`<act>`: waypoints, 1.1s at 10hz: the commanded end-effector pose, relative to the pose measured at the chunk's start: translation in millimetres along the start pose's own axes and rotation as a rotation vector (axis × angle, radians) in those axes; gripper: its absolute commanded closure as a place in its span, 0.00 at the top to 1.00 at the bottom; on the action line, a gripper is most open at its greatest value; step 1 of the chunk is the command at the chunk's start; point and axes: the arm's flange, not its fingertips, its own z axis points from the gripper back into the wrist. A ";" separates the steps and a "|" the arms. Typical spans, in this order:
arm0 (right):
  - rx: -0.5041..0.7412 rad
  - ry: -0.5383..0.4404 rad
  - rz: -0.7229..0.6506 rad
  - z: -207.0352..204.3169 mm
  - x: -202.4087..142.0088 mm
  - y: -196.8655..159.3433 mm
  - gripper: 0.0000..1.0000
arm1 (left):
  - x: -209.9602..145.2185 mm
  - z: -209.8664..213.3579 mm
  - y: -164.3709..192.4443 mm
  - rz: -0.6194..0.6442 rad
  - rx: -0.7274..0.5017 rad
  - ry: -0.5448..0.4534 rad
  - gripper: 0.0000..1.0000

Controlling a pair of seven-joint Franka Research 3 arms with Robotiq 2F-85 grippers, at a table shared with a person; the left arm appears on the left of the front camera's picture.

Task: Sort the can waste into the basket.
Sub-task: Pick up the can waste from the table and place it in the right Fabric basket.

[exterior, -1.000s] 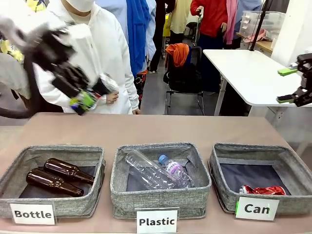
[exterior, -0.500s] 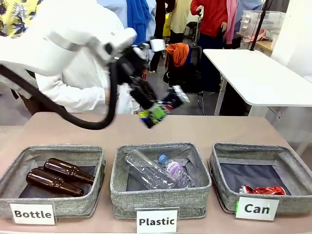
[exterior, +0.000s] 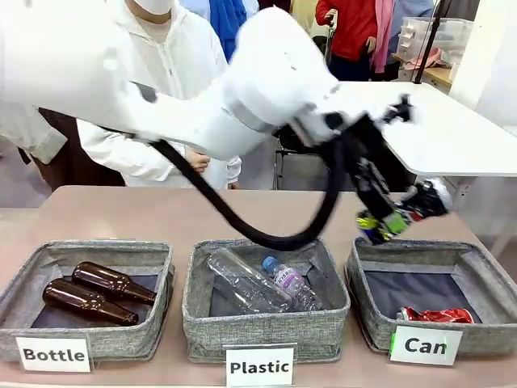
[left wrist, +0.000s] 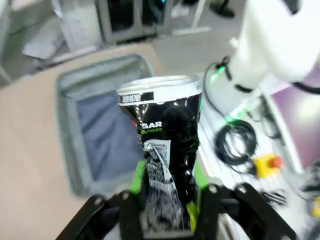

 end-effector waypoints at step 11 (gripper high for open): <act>-0.009 0.050 0.013 -12.2 12.0 18.6 1.00 | 21.3 -66.4 64.7 0.025 0.053 0.055 1.00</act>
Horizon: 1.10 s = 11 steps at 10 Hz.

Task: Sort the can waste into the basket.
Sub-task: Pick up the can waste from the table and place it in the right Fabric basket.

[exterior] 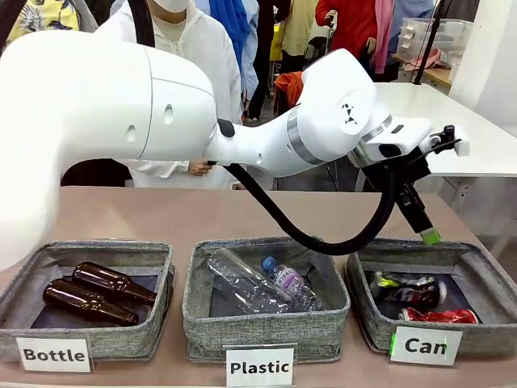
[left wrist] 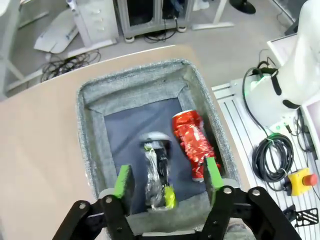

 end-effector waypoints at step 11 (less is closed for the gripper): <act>0.127 0.227 0.097 -86.4 58.8 67.0 1.00 | -177.3 212.4 -54.3 0.475 -0.101 -0.170 1.00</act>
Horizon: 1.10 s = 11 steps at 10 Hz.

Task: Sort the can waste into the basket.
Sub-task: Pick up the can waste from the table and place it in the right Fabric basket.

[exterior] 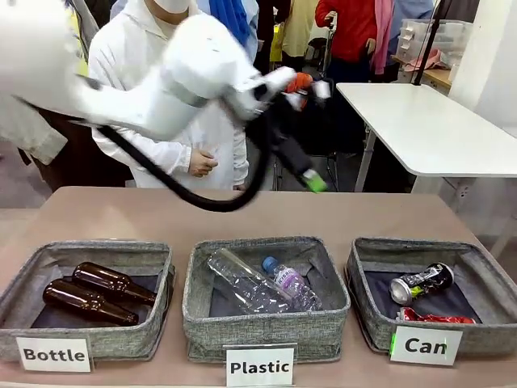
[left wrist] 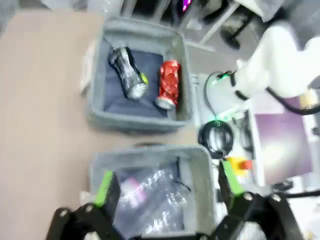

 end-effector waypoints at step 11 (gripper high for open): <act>0.400 0.296 -0.001 -241.5 108.7 -11.1 1.00 | -313.2 238.7 8.3 0.667 0.049 -0.767 1.00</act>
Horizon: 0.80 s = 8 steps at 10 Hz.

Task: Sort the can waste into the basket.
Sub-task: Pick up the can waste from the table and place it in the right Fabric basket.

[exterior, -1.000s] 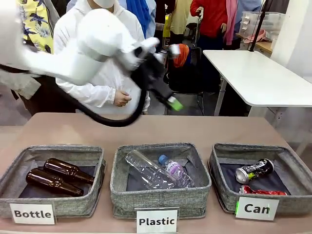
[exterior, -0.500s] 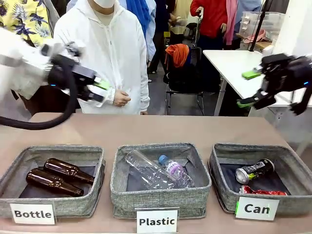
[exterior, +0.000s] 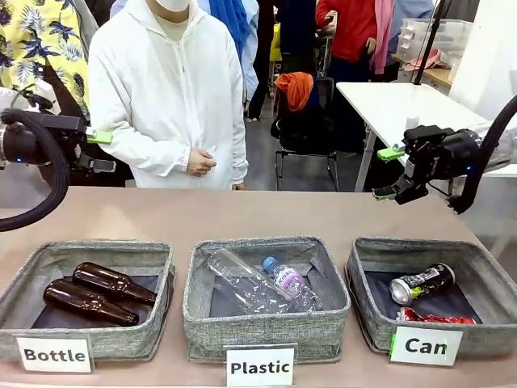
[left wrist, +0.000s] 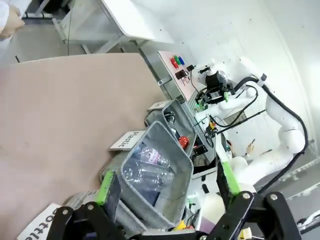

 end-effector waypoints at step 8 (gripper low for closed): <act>-0.003 0.003 0.017 -4.2 -7.1 14.9 1.00 | 10.7 -8.9 -14.5 0.006 0.007 -0.007 1.00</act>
